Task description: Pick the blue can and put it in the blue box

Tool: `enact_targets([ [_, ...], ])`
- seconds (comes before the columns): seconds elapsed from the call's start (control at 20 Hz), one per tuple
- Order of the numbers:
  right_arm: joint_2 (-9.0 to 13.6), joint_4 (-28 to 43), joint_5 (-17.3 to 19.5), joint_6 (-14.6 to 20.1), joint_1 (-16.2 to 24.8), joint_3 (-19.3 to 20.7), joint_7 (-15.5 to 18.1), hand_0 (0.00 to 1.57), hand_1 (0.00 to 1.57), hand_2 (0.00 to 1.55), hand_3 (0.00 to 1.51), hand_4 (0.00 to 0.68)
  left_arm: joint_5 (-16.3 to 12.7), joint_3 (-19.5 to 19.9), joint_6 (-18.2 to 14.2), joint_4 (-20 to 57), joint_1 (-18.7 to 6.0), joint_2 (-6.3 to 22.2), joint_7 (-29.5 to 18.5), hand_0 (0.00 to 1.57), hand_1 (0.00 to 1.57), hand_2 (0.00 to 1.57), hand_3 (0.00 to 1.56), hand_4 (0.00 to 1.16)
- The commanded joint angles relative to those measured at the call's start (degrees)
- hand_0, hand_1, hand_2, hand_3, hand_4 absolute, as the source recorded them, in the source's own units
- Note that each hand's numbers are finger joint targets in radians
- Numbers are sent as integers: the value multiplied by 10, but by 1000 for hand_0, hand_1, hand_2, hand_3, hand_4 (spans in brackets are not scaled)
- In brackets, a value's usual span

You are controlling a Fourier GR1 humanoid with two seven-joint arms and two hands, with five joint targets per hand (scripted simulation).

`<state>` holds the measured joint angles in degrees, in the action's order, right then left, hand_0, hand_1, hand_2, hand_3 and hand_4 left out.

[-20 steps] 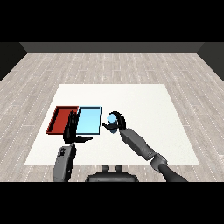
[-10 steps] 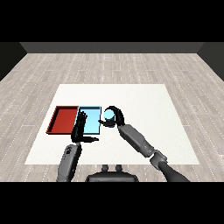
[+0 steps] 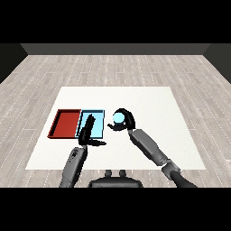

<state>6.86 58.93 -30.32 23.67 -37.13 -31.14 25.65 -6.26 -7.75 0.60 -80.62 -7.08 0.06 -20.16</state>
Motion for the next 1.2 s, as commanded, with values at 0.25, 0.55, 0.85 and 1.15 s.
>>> enact_targets([
  [0.25, 16, 83, 56, -37, 43, 42, -59, 1423, 1423, 1438, 1409, 666, -20, -71, -84, 78, -99, -1, 5, 0, 0, 0, 0, 0],
  [0.55, 17, 125, 95, -82, 82, 80, -87, 1419, 1419, 1448, 1416, 660, -46, -99, -86, 106, -71, -1, -26, 0, 0, 0, 0, 0],
  [0.85, -20, 108, 139, -104, 97, 103, -59, 1403, 1403, 1439, 1403, 668, -78, -170, -159, 167, -133, -1, -26, 0, 0, 0, 0, 0],
  [1.15, -60, 107, 171, -105, 53, 124, -102, 1402, 1402, 1446, 1411, 682, -99, -178, -164, 164, -138, -1, -6, 0, 0, 0, 0, 0],
])
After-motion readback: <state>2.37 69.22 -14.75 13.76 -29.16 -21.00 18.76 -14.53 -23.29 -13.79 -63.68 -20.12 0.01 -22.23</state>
